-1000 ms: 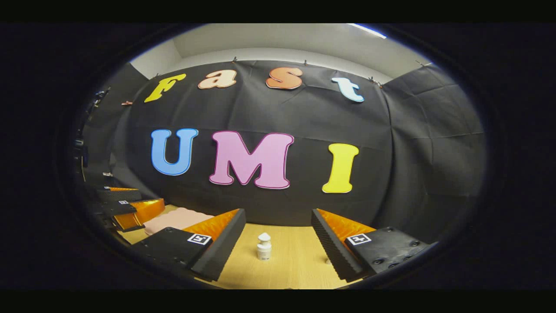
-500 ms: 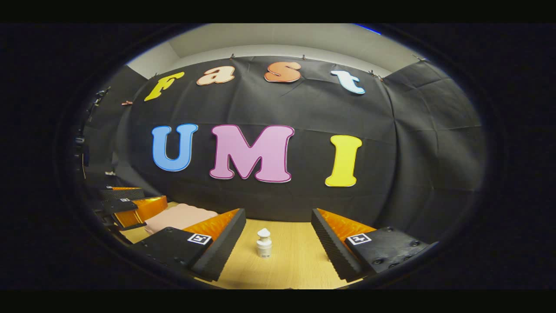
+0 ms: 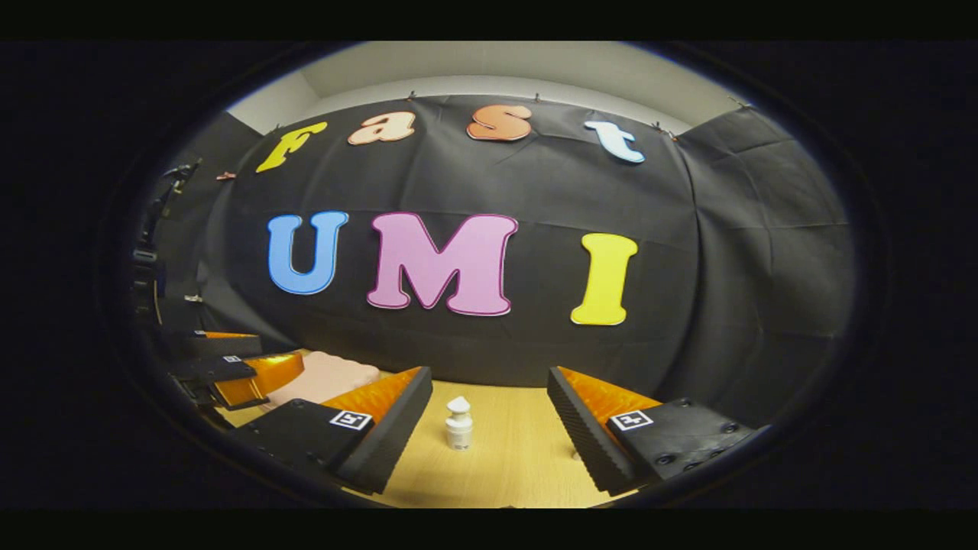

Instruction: First open the suitcase, pack the skin care products into it, and then close the suitcase.

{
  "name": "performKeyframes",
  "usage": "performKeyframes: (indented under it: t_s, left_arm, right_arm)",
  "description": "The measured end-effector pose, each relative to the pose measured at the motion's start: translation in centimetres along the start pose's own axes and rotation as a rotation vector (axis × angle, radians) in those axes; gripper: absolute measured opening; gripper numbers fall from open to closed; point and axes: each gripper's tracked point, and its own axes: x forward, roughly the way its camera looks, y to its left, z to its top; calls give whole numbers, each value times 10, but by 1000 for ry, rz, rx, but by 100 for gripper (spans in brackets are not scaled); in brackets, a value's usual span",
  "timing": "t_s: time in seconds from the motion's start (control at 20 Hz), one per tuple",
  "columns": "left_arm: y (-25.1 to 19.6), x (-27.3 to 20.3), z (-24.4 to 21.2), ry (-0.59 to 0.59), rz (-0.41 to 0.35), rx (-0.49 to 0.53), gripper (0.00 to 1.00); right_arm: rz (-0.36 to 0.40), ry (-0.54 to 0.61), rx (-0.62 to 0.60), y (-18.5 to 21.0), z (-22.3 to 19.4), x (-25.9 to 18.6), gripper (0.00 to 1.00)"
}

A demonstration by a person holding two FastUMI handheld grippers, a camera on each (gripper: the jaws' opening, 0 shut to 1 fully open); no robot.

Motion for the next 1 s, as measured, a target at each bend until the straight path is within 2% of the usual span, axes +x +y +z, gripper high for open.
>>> performKeyframes:
  t_s: [0.15,0.4,0.65,0.85,1.0]
  left_arm:
    - [-13,26,-28,53,-52,-75,96]
    - [-30,96,-78,146,-81,-3,96]
    - [-34,167,-130,231,-73,26,96]
    - [-33,198,-176,352,-77,69,96]
    - [-21,213,-200,436,-1,79,92]
  right_arm:
    - [-7,35,-30,-9,-12,1,96]
    - [-17,85,-37,-26,-32,8,97]
    - [-70,119,-132,-58,-54,14,96]
    - [-78,163,-110,-68,-77,13,97]
    - [-89,203,-103,-74,-93,13,97]
